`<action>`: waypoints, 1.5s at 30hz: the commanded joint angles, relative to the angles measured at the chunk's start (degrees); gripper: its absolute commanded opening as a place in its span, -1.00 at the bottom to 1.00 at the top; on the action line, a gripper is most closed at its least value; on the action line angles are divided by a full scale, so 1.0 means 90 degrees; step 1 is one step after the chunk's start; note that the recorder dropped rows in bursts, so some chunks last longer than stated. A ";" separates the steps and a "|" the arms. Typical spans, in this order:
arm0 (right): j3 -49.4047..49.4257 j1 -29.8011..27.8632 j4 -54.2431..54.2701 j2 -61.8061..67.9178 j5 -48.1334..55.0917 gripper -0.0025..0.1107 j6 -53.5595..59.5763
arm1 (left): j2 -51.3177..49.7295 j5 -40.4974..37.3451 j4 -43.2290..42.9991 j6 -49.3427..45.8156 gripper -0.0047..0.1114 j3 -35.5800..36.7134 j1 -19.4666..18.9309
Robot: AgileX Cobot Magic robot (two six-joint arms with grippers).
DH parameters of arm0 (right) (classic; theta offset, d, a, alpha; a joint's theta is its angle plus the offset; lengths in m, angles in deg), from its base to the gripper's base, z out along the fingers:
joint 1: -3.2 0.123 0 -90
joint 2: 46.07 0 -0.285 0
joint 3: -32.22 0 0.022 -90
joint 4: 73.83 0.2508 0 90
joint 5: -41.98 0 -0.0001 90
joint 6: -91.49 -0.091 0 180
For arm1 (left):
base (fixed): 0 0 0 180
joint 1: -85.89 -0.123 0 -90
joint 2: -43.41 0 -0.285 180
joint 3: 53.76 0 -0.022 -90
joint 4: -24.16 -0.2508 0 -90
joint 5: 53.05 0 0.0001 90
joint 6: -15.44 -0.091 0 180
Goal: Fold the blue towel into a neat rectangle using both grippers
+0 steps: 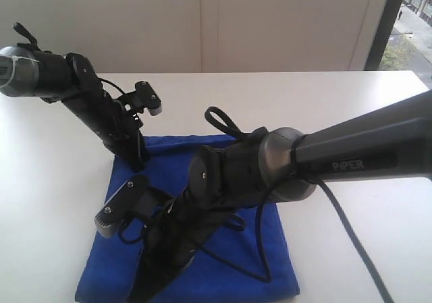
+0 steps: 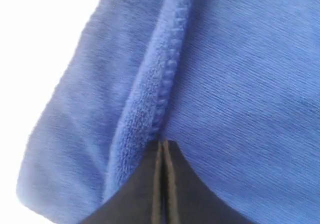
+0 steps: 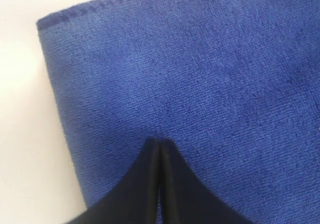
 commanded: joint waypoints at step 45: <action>0.0087 0.0017 -0.0109 0.0257 0.0379 -0.96 0.0107 | -0.0241 0.1012 -0.0651 0.0265 -0.92 -0.0040 -0.0121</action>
